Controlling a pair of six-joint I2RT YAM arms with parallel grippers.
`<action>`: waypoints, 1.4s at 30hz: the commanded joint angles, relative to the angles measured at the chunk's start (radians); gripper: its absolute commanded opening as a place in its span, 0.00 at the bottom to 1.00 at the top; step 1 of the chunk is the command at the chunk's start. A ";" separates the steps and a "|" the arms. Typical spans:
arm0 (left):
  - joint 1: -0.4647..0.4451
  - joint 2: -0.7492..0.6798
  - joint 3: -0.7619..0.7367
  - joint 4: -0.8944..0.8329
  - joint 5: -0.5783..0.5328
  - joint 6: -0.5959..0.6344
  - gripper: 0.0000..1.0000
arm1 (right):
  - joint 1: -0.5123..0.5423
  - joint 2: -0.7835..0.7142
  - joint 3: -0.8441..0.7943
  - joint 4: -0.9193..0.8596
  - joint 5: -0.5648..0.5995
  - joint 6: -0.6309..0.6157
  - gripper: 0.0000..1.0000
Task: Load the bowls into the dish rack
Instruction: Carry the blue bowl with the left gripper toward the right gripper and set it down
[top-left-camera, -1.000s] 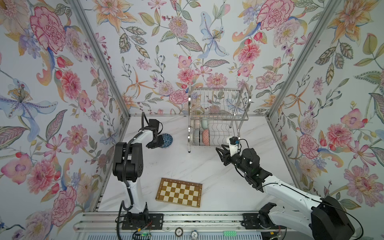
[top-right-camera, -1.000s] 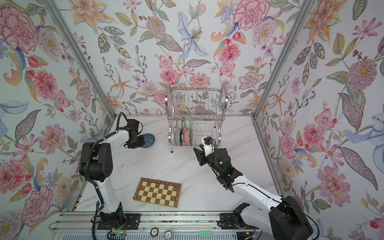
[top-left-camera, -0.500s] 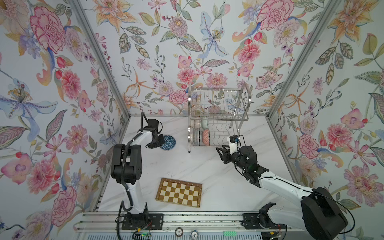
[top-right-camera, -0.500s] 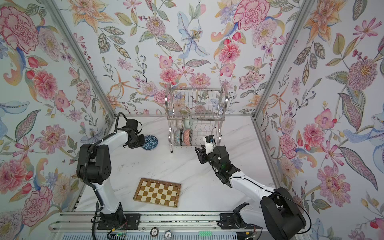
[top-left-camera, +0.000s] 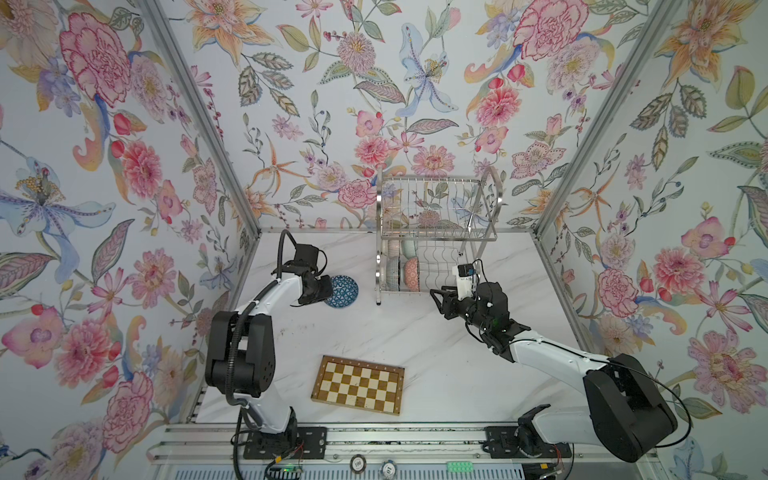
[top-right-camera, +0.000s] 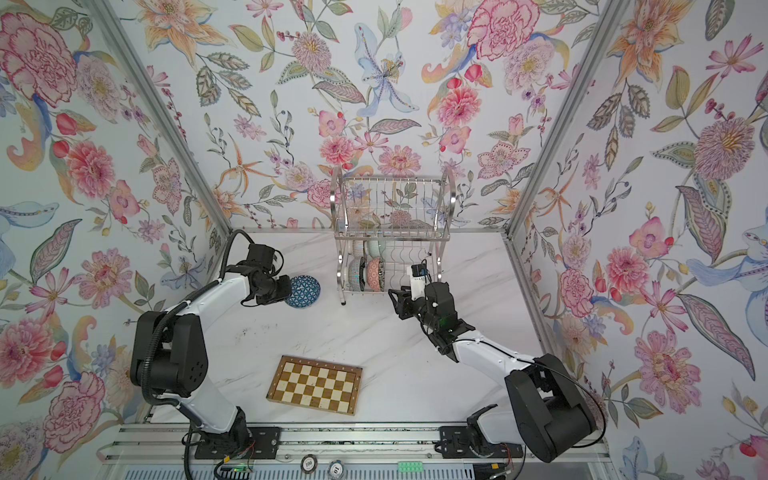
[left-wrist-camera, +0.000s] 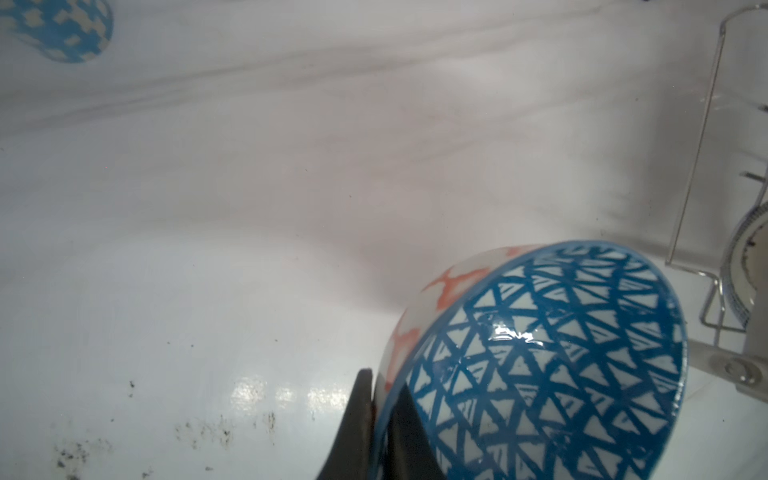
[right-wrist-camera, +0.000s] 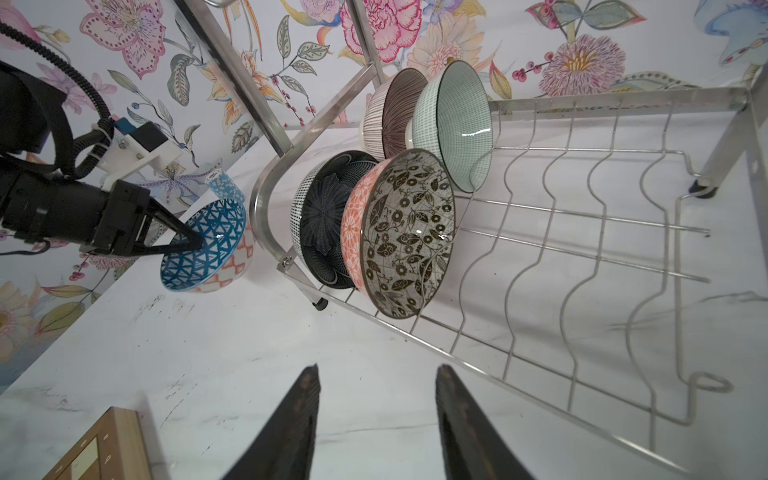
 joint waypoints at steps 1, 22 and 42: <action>-0.027 -0.076 -0.044 -0.014 0.055 0.033 0.00 | -0.005 0.027 0.052 0.016 -0.024 0.042 0.47; -0.468 -0.125 -0.097 0.053 0.112 0.038 0.00 | -0.108 -0.082 0.023 -0.049 0.114 0.235 0.47; -0.683 0.236 0.239 -0.017 0.075 0.099 0.00 | -0.206 -0.435 -0.109 -0.310 0.200 0.224 0.48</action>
